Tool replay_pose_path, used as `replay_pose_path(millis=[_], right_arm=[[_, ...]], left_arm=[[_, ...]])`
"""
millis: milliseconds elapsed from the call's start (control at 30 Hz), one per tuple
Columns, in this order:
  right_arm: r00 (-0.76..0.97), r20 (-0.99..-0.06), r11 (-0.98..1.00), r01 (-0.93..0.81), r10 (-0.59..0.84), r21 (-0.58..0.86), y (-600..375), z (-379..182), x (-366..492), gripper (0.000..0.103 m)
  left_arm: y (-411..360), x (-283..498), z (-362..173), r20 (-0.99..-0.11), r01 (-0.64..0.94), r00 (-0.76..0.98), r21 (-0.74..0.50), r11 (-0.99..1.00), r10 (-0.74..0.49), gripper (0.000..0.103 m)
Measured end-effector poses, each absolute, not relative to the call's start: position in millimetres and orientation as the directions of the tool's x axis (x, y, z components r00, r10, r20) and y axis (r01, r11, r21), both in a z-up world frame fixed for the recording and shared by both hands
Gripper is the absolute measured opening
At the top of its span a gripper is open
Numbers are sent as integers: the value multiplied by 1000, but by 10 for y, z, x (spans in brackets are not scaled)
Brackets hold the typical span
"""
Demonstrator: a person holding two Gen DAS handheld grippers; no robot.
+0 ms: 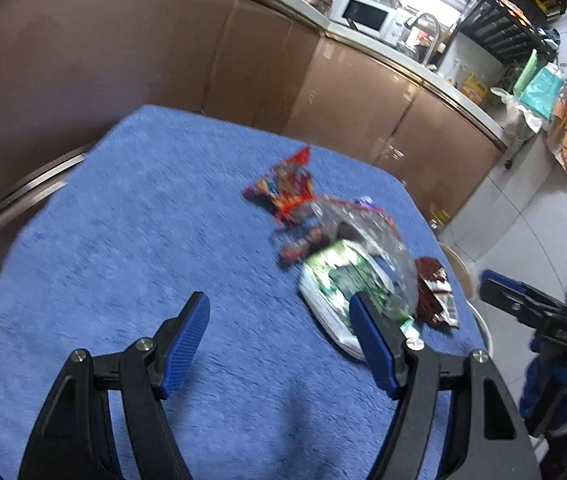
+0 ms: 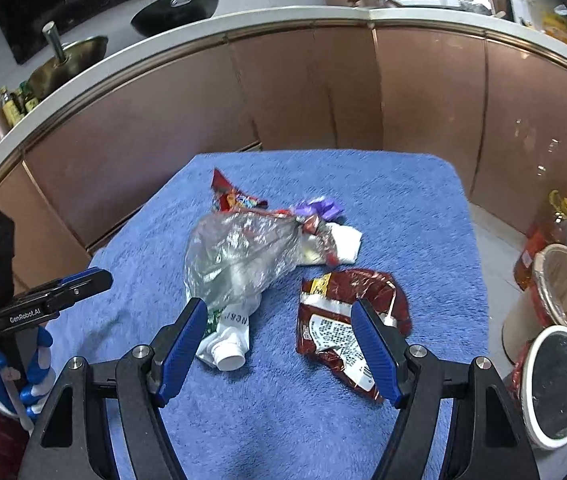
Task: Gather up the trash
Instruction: 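Grasp the red snack wrapper with the right tool while the left tool grasps the plastic bottle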
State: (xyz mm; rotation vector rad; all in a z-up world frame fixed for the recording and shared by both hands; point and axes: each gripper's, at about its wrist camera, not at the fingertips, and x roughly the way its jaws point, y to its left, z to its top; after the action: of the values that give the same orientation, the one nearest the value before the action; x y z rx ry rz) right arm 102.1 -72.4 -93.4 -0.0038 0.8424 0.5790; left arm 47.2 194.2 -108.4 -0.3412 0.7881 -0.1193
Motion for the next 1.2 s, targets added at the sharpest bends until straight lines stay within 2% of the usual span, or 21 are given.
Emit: replay_pose_path(millis=[167,333,667,700,733,767,800,833,967,1000,1100,1200], right_arm=[[501,-730,856,-464,465,227,-824,-1147,1184,72],[486,-748,865,-444,452,235,-943,-1310,1310,72],[451,-737,850,-413,504,328,-1144,-1432,1662,73],[446,-738,848,-412,507,333,-1141,-1453,1689,73],[439,-739,845,-412,511,340,-1140,-1476,1716,73],[430,-739,842,-409,519,353,-1143,-1509,1746,69],[424,-740,840,-406,523,361,-1144,-1531,1763,59],[415,-741,837,-406,528,368,-1141,-1557,1782,56],[407,-753,842,-397,518,365,-1137,-1613,1786,47],[408,-754,844,-395,515,363,-1138,-1607,1789,42],[414,-761,851,-396,500,345,-1127,-1618,1782,29],[425,-758,853,-407,494,328,-1116,-1597,1736,19]], left_arm=[[1677,532,-1150,-677,52,666,-379,924,-314,71],[1367,681,-1062,-675,132,646,-362,923,-357,71],[1126,1329,-1163,-721,102,573,-410,906,-391,69],[1106,1365,-1181,-724,100,568,-412,906,-392,64],[1086,1377,-1205,-726,102,562,-414,905,-395,54],[1073,1400,-1221,-730,101,555,-416,904,-398,49],[1068,1430,-1238,-735,99,548,-418,903,-400,41],[1062,1456,-1256,-740,93,542,-418,904,-398,32],[1077,1463,-1284,-744,78,539,-422,903,-394,18],[1087,1456,-1279,-741,75,541,-429,900,-398,12],[1120,1395,-1234,-723,71,565,-438,896,-398,4],[1150,1293,-1128,-703,79,591,-439,895,-396,3]])
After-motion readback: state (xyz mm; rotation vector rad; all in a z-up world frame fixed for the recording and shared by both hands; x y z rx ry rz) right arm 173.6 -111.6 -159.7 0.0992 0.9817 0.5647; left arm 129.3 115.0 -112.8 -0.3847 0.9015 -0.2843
